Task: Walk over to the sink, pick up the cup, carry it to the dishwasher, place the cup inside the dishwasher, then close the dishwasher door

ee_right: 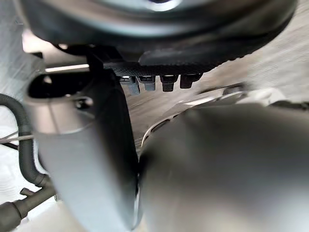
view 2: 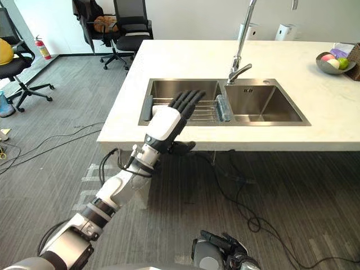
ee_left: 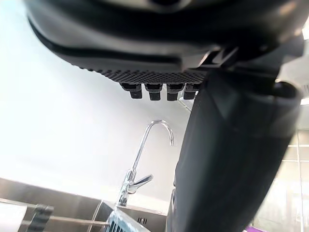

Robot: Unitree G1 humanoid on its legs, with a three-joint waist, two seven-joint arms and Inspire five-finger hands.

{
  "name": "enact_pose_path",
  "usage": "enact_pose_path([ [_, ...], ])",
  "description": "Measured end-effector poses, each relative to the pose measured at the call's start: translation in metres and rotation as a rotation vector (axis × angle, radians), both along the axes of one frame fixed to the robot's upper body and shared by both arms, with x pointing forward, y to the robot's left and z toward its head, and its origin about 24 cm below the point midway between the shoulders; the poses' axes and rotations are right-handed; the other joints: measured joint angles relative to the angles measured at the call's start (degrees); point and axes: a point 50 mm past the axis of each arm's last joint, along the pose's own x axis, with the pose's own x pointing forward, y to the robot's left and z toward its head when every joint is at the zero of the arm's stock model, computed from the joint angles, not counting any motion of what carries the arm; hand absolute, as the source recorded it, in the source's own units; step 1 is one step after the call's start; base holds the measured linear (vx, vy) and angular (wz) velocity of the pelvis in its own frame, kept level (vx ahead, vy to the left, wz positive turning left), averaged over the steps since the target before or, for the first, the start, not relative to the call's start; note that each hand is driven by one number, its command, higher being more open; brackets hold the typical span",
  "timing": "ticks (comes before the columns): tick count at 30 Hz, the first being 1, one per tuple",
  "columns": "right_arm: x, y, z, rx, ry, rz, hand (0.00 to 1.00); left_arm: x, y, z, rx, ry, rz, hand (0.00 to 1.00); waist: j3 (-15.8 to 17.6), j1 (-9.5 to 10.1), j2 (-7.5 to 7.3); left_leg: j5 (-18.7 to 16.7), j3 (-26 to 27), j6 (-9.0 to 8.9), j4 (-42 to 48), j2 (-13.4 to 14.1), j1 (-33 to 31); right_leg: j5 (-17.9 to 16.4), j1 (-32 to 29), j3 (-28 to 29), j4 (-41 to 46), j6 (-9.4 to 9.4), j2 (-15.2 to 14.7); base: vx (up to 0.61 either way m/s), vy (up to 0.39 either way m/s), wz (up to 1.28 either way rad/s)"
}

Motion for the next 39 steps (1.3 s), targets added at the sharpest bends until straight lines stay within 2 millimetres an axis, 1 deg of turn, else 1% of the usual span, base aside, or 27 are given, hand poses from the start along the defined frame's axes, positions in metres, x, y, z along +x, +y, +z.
enact_pose_path([
  [1, 0.001, -0.005, 0.001, -0.024, 0.01, 0.014, 1.0, 0.0, -0.005, -0.001, 0.006, 0.026, -0.003, 1.0, -0.8, 0.16, 1.4, 0.3, 2.3, -0.38, 0.1, 1.3, -0.3, -0.4, 0.7, -0.4, -0.7, -0.43, 1.3, 0.39, -0.23, -0.1],
  [2, 0.001, -0.004, 0.001, -0.02, 0.02, 0.02, 1.0, -0.001, -0.01, -0.002, 0.012, 0.034, -0.008, 1.0, -1.0, 0.3, 1.69, 1.0, 3.2, -0.33, -0.8, 1.2, -0.3, -1.3, 0.9, -0.4, -0.3, -0.84, 1.6, 0.25, -0.154, -0.07],
  [4, 0.0, -0.004, 0.001, -0.01, 0.034, 0.027, 1.0, -0.002, -0.017, -0.006, 0.018, 0.057, -0.01, 1.0, -0.8, 0.13, 1.67, 3.0, 6.6, -0.51, -2.7, 1.2, -0.1, -4.3, 1.7, -0.7, 2.1, -1.42, 2.1, 0.17, -0.148, 0.0],
  [5, -0.002, -0.004, 0.002, -0.01, 0.034, 0.025, 1.0, -0.003, -0.02, -0.007, 0.029, 0.06, -0.018, 1.0, -0.8, 0.06, 1.62, 2.9, 6.7, -0.76, -3.1, 1.4, 0.7, -6.0, 1.7, -0.8, 4.0, -1.39, 2.1, 0.1, -0.109, 0.07],
  [7, -0.002, -0.005, 0.004, -0.011, 0.016, 0.027, 1.0, -0.001, -0.022, -0.003, 0.043, 0.057, -0.026, 1.0, -1.0, 0.1, 1.85, 2.3, 6.5, -1.63, -3.8, 1.7, 0.9, -7.9, 0.7, -1.1, 5.7, -1.07, 2.0, 0.05, -0.077, 0.11],
  [9, -0.002, -0.005, 0.004, -0.008, 0.016, 0.028, 1.0, 0.003, -0.018, 0.001, 0.068, 0.053, -0.018, 1.0, -1.2, 0.22, 1.93, 0.7, 6.0, -2.37, -4.2, 2.2, 0.9, -9.5, -0.1, -1.3, 7.3, -0.72, 2.4, 0.02, -0.062, 0.03],
  [11, -0.004, -0.007, 0.004, 0.001, 0.02, 0.036, 1.0, 0.008, -0.007, 0.0, 0.099, 0.084, 0.004, 1.0, -2.8, 0.34, 2.54, -0.2, 6.2, -1.56, -4.6, 3.3, 0.9, -11.0, -0.8, -1.2, 8.0, -0.68, 3.7, 0.08, -0.063, -0.06],
  [12, -0.008, -0.009, 0.003, 0.005, 0.033, 0.043, 1.0, 0.011, -0.001, -0.003, 0.113, 0.111, 0.022, 1.0, -4.2, 0.46, 3.55, 0.2, 6.0, -0.18, -4.6, 3.8, 1.3, -11.7, -0.4, -1.2, 6.9, -0.95, 5.3, 0.17, -0.055, -0.09],
  [13, -0.008, -0.009, 0.002, 0.005, 0.043, 0.054, 1.0, 0.013, 0.004, -0.003, 0.116, 0.119, 0.035, 1.0, -4.3, 0.83, 3.46, 0.8, 5.4, 0.63, -2.0, 4.1, 0.4, -12.0, 0.0, -1.0, 6.3, -1.32, 5.6, 0.24, -0.099, -0.23],
  [14, -0.011, -0.009, 0.001, 0.003, 0.068, 0.073, 1.0, 0.015, 0.011, -0.004, 0.088, 0.158, 0.064, 1.0, -4.4, 1.55, 3.24, 1.4, 4.0, 1.57, 8.3, 5.7, -4.3, -11.7, 1.5, -0.4, 4.4, -1.29, 5.9, 0.18, -0.081, -0.2],
  [15, -0.011, -0.009, 0.001, 0.0, 0.073, 0.087, 1.0, 0.017, 0.016, -0.005, 0.052, 0.193, 0.081, 1.0, -4.3, 1.69, 3.26, 2.7, 2.6, 3.25, 17.2, 6.8, -8.2, -11.3, 3.1, -0.5, 2.7, -1.03, 5.9, 0.3, -0.125, -0.02],
  [16, -0.013, -0.008, 0.0, -0.002, 0.08, 0.098, 1.0, 0.018, 0.021, -0.005, -0.01, 0.236, 0.102, 1.0, -4.1, 1.63, 3.22, 7.2, 1.3, 3.73, 28.7, 8.5, -13.3, -11.6, 6.1, -1.1, 0.8, -1.52, 5.9, 0.21, -0.069, 0.21],
  [17, -0.014, -0.008, 0.0, -0.004, 0.085, 0.11, 1.0, 0.017, 0.024, -0.005, -0.045, 0.257, 0.111, 1.0, -3.7, 1.64, 2.81, 8.2, 0.8, 3.46, 34.0, 9.9, -15.6, -11.8, 7.8, -1.5, -0.2, -1.99, 5.9, 0.35, -0.077, 0.38],
  [18, -0.016, -0.006, -0.001, -0.014, 0.109, 0.141, 1.0, 0.012, 0.027, -0.007, -0.104, 0.288, 0.116, 1.0, -3.5, 1.73, 2.55, 7.7, 0.9, 3.15, 41.7, 12.5, -19.6, -11.8, 12.6, -2.8, -2.6, -2.74, 6.0, 0.25, -0.032, 0.32],
  [19, -0.017, -0.006, -0.002, -0.017, 0.119, 0.147, 1.0, 0.009, 0.028, -0.008, -0.116, 0.294, 0.112, 1.0, -3.5, 1.87, 2.42, 7.3, 1.5, 2.85, 41.9, 13.1, -20.6, -11.9, 14.4, -3.3, -3.8, -2.72, 6.0, 0.37, -0.035, 0.33],
  [20, -0.019, -0.006, -0.003, -0.021, 0.131, 0.156, 1.0, 0.004, 0.028, -0.008, -0.124, 0.294, 0.099, 1.0, -3.7, 2.58, 2.19, 6.3, 3.2, 3.23, 38.4, 13.0, -21.9, -11.7, 17.4, -3.6, -6.2, -2.48, 5.6, 0.37, 0.042, 0.15],
  [21, -0.018, -0.006, -0.003, -0.02, 0.132, 0.156, 1.0, 0.002, 0.026, -0.003, -0.124, 0.28, 0.082, 1.0, -3.7, 3.58, 2.0, 6.2, 5.6, 3.18, 30.8, 11.8, -22.3, -11.5, 19.2, -3.5, -7.8, -2.02, 4.7, 0.31, 0.045, 0.13],
  [22, -0.018, -0.005, -0.003, -0.017, 0.133, 0.155, 1.0, 0.001, 0.026, -0.001, -0.119, 0.271, 0.076, 1.0, -3.7, 3.68, 1.92, 6.3, 6.3, 3.03, 25.9, 10.4, -22.4, -11.3, 19.7, -3.6, -8.2, -1.69, 4.2, 0.36, 0.145, 0.08],
  [23, -0.016, -0.006, -0.004, -0.013, 0.14, 0.151, 1.0, 0.0, 0.026, 0.004, -0.111, 0.257, 0.063, 1.0, -3.8, 3.64, 2.01, 7.5, 6.6, 2.37, 13.9, 6.6, -22.1, -11.2, 20.0, -3.3, -8.2, -0.88, 3.0, 0.26, 0.18, 0.06],
  [24, -0.012, -0.009, -0.004, -0.012, 0.14, 0.15, 1.0, 0.0, 0.025, 0.008, -0.1, 0.253, 0.05, 1.0, -4.1, 3.59, 2.82, 15.5, 6.3, 1.76, 3.2, 3.7, -21.6, -11.4, 19.5, -2.1, -7.9, 0.36, 2.8, 0.31, 0.203, -0.05],
  [25, -0.01, -0.006, -0.005, -0.009, 0.14, 0.147, 1.0, 0.001, 0.027, 0.008, -0.084, 0.256, 0.053, 1.0, -4.1, 3.55, 2.21, 15.9, 7.1, 2.02, 1.9, 2.7, -20.3, -11.7, 19.5, -1.0, -7.9, 1.04, 2.2, 0.21, 0.164, -0.1],
  [26, -0.006, -0.001, -0.006, 0.0, 0.131, 0.15, 1.0, 0.003, 0.033, 0.007, -0.047, 0.274, 0.066, 1.0, -4.1, 2.98, 1.27, 17.4, 7.6, 2.46, -2.6, 0.7, -18.1, -11.3, 19.3, 1.5, -8.3, 1.39, 1.4, 0.14, 0.115, -0.07],
  [28, -0.005, 0.005, -0.007, 0.014, 0.118, 0.149, 1.0, 0.005, 0.042, 0.002, 0.018, 0.312, 0.088, 1.0, -4.6, 2.22, 0.17, 20.3, 8.1, 2.86, -9.6, -1.7, -15.6, -11.3, 19.4, 4.1, -10.2, 1.48, 0.4, 0.14, 0.141, 0.06],
  [29, -0.004, 0.007, -0.007, 0.018, 0.112, 0.15, 1.0, 0.013, 0.057, -0.007, 0.123, 0.41, 0.105, 1.0, -4.6, 1.44, 0.15, 22.4, 8.1, 2.95, -14.2, -3.2, -14.8, -11.1, 19.5, 4.7, -12.3, 2.95, 0.0, 0.14, 0.091, 0.1],
  [33, -0.003, 0.009, -0.007, 0.034, 0.114, 0.156, 1.0, 0.013, 0.074, -0.021, 0.27, 0.657, 0.0, 1.0, -4.1, 0.5, 0.63, 23.4, 7.5, 2.16, -15.3, -2.4, -14.0, -11.0, 20.3, 4.4, -13.0, 3.03, 1.4, 0.03, -0.051, 0.04],
  [36, -0.001, 0.005, -0.006, 0.034, 0.118, 0.158, 1.0, 0.011, 0.075, -0.015, 0.288, 0.738, -0.098, 1.0, -3.8, 0.37, 1.22, 23.5, 7.4, 2.04, -15.6, -2.0, -13.9, -10.8, 20.4, 4.6, -13.3, 2.83, 1.7, -0.03, -0.042, -0.04],
  [39, -0.003, 0.004, -0.006, 0.031, 0.125, 0.157, 1.0, 0.012, 0.079, -0.007, 0.318, 0.747, -0.132, 1.0, -3.7, 0.11, 1.34, 23.5, 7.3, 2.11, -15.7, -2.2, -13.8, -10.7, 20.4, 4.7, -13.5, 2.66, 1.6, -0.06, 0.01, -0.04],
])
